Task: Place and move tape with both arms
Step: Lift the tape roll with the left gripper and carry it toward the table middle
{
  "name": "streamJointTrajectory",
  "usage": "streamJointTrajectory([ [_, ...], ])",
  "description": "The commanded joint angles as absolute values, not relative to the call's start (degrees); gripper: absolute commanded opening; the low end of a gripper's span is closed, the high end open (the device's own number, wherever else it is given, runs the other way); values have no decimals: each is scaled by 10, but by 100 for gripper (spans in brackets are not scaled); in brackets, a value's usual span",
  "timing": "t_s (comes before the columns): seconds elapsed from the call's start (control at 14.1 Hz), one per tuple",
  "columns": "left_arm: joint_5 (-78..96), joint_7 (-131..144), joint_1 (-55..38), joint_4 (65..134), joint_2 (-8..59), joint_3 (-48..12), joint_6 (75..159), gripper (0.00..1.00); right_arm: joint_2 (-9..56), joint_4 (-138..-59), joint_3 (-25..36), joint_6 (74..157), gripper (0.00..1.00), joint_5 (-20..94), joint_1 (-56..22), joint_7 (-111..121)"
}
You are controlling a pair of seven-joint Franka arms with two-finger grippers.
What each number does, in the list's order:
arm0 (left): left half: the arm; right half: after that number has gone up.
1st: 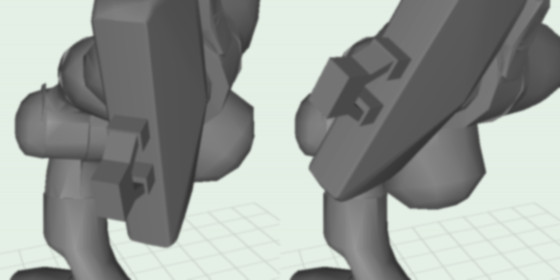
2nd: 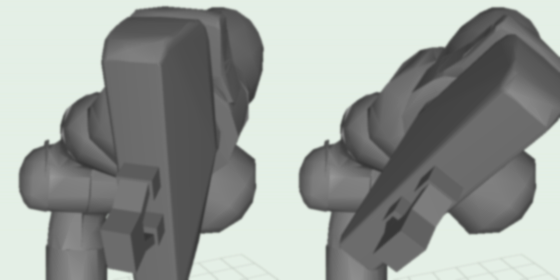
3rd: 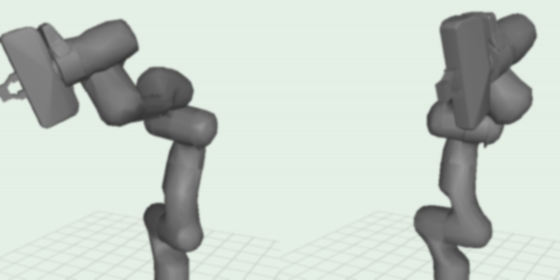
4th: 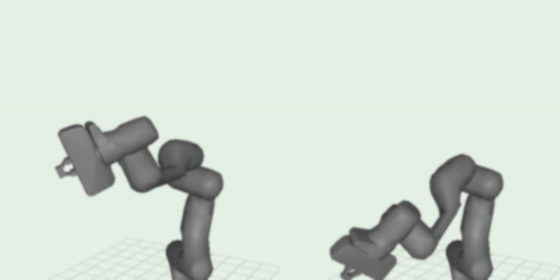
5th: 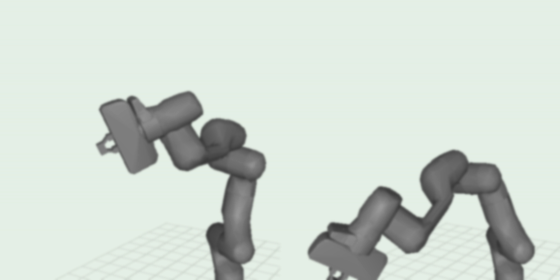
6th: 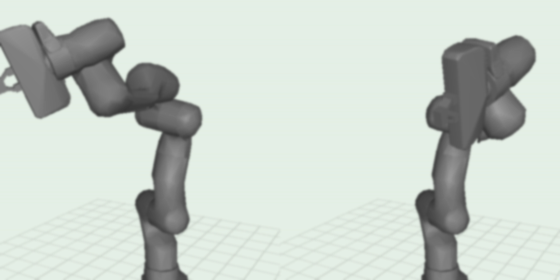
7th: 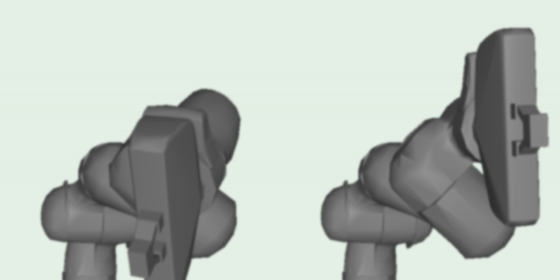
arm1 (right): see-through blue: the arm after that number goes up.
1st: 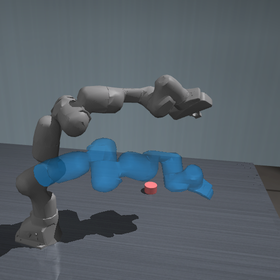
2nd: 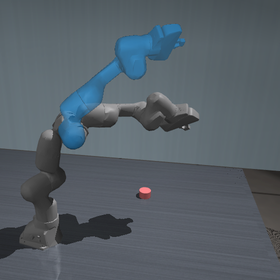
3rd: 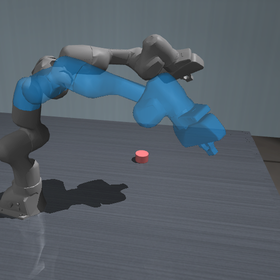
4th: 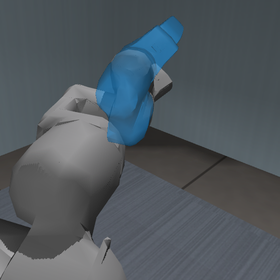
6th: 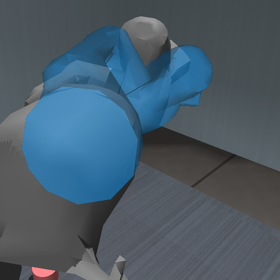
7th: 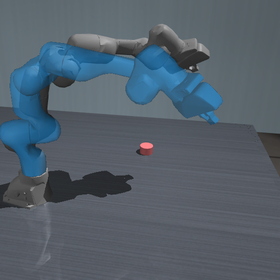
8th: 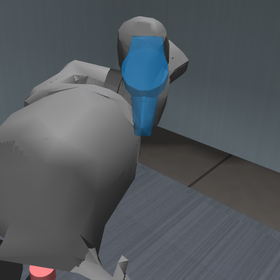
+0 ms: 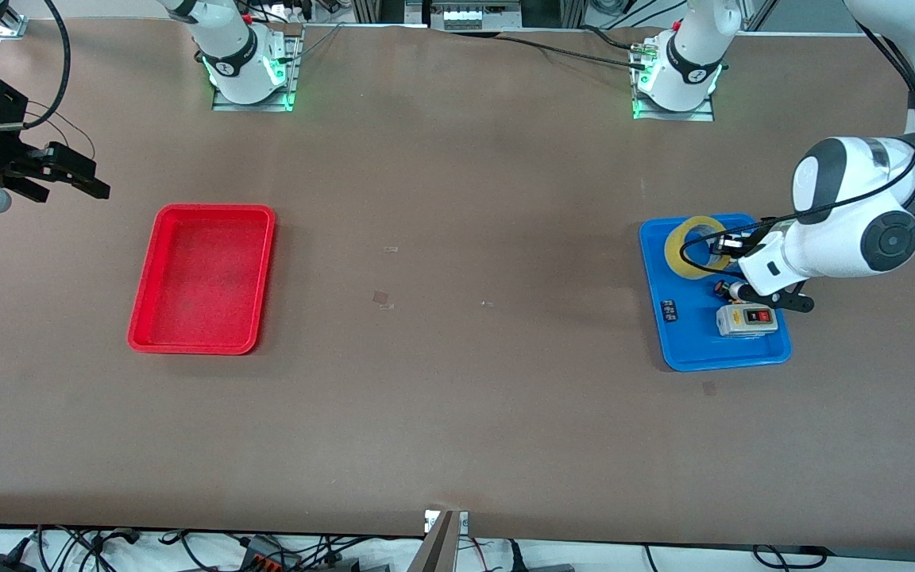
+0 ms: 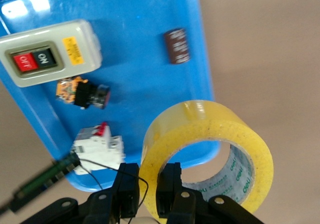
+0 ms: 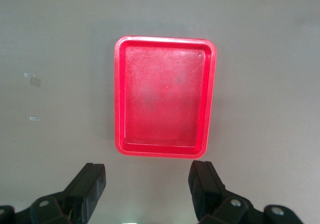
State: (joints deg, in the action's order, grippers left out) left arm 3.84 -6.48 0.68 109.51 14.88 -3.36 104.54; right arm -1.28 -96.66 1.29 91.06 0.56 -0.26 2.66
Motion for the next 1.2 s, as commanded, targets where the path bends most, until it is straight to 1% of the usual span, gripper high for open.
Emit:
streamJointTrajectory([
  [0.0,62,25,-52,1060,165,-38,1028,0,-14,-962,11,912,100,6,-2,28],
  [0.28,114,182,-140,976,229,-37,1030,0,-5,-959,17,905,100,5,3,35],
  [0.42,133,240,-176,939,257,-38,1033,0,17,-958,16,902,100,4,-2,35],
  [0.64,167,315,-233,876,307,-37,1039,0,23,-957,15,890,100,5,-1,28],
  [0.78,176,359,-278,865,332,-37,1083,0,28,-956,15,894,100,7,-1,28],
  [0.92,175,409,-321,865,358,-37,1162,0,28,-956,15,895,100,9,-1,27],
  [1.13,170,471,-372,852,399,-36,1249,0,34,-956,13,895,100,9,-2,32],
])
